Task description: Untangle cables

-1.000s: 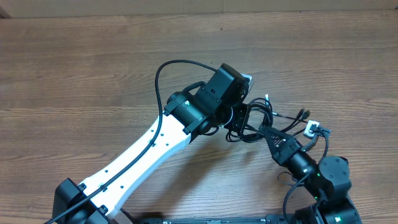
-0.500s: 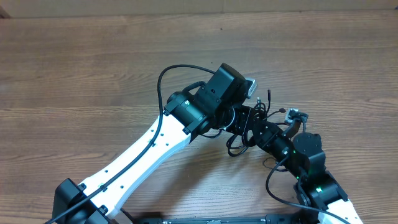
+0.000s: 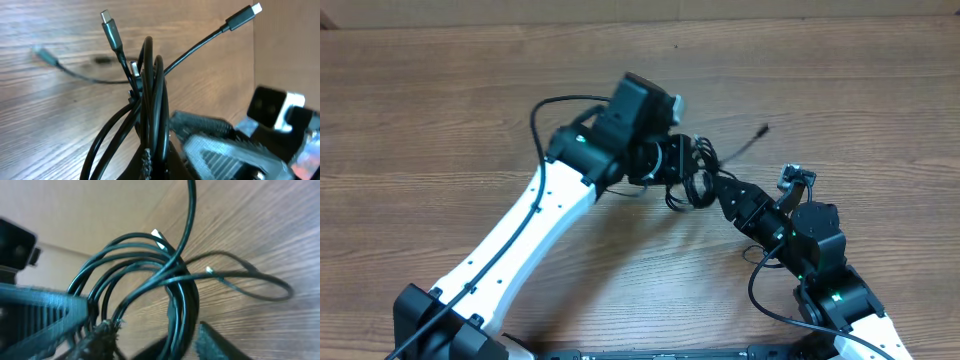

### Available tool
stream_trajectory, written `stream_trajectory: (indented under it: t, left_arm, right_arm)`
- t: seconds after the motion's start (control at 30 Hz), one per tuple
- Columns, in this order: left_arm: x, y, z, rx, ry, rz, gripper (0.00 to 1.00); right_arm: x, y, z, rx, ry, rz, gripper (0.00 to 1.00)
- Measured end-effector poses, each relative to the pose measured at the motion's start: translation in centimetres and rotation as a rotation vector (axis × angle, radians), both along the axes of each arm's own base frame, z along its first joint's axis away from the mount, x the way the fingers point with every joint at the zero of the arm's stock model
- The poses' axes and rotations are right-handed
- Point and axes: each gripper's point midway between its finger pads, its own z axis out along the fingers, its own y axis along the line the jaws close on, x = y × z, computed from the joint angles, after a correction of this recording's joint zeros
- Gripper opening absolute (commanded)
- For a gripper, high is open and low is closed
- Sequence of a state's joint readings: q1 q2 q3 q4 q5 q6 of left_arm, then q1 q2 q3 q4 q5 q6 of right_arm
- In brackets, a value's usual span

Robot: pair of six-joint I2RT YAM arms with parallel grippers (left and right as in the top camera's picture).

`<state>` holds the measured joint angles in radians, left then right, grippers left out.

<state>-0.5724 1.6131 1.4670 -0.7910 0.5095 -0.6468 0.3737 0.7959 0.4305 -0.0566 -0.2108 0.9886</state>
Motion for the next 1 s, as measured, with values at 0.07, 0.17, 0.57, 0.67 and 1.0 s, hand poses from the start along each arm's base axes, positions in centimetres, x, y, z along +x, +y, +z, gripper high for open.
stream_trajectory:
  t: [0.07, 0.17, 0.57, 0.67, 1.0]
  left_arm:
    - [0.6, 0.6, 0.0, -0.003, 0.004, 0.026, 0.04]
    - [1.0, 0.9, 0.0, -0.005, 0.019, 0.057, 0.04]
    - [2.7, 3.5, -1.4, 0.044, 0.203, 0.459, 0.04]
    - [2.4, 4.4, -2.2, 0.059, 0.303, 0.597, 0.04]
    - [1.8, 5.8, -3.1, 0.063, 0.46, 0.837, 0.04]
  right_arm:
    - [0.0, 0.2, 0.4, 0.006, -0.006, 0.013, 0.6]
    - [-0.3, 0.8, 0.9, 0.023, -0.008, 0.047, 0.7]
    - [-3.3, 3.4, 0.3, 0.15, 0.137, 0.221, 0.9]
    - [-3.6, 3.5, -0.4, 0.148, 0.175, 0.225, 0.89]
    - [-2.6, 6.5, -1.4, 0.118, 0.149, 0.257, 0.89]
